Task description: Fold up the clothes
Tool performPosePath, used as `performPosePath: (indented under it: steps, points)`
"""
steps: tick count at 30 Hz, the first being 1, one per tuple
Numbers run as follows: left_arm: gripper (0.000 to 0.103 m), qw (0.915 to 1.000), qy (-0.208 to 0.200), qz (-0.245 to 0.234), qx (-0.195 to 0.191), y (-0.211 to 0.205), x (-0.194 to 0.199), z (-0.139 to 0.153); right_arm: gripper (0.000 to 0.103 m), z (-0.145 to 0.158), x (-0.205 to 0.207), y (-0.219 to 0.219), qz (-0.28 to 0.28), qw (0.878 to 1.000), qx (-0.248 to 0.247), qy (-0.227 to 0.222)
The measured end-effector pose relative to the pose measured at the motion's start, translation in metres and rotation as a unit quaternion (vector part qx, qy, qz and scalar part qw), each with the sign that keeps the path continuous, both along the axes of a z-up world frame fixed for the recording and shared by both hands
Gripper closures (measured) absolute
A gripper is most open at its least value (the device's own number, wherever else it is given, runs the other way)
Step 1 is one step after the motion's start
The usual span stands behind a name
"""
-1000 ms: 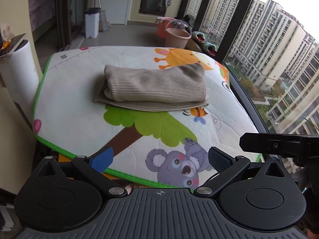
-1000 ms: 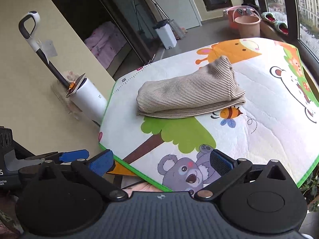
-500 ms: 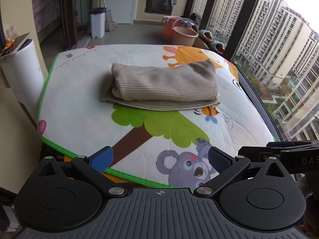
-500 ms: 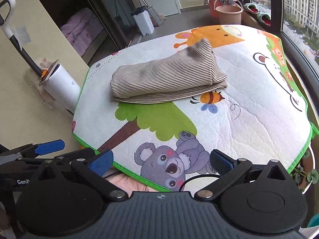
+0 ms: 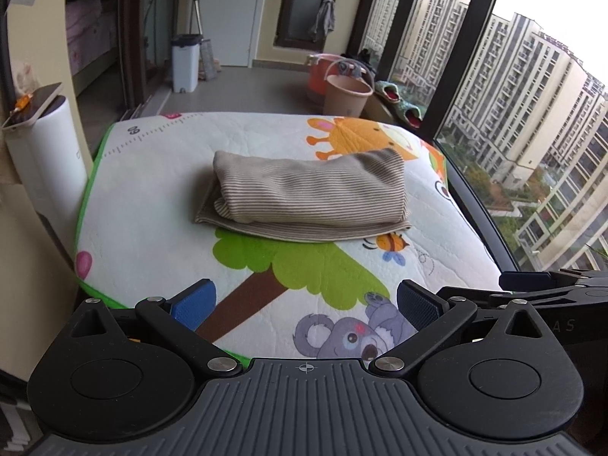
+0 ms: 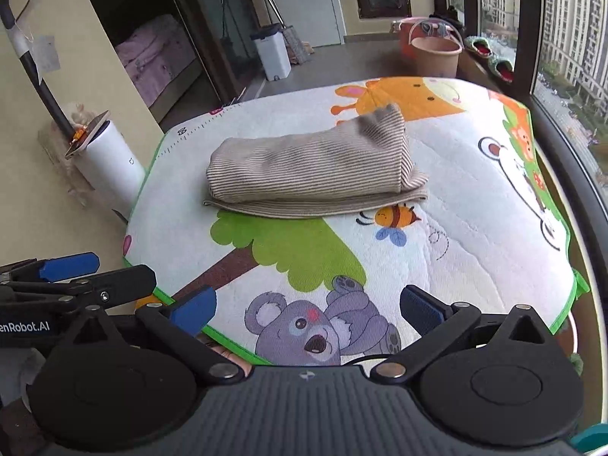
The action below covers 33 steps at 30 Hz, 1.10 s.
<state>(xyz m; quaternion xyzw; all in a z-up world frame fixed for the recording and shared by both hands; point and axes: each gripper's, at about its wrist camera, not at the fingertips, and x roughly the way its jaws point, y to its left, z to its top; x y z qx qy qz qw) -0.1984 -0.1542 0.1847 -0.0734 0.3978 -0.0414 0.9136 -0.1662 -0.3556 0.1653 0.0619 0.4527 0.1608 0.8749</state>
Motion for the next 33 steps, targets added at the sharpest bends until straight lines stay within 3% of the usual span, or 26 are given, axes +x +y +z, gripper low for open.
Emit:
performPosePath:
  steps: [6, 23, 33]
  points:
    - [0.000, 0.9996, -0.020, -0.009, 0.017, -0.004, -0.003, 0.005, 0.000, 0.009, 0.001, -0.001, 0.001, 1.000, -0.005, -0.016]
    - [0.000, 0.9996, 0.011, -0.017, 0.018, -0.001, 0.003, -0.008, 0.000, 0.001, 0.008, -0.002, 0.000, 1.000, -0.016, 0.005]
    - [0.000, 0.9989, -0.019, -0.041, 0.014, 0.000, -0.001, -0.004, 0.000, -0.003, 0.004, 0.000, 0.003, 1.000, -0.013, 0.009]
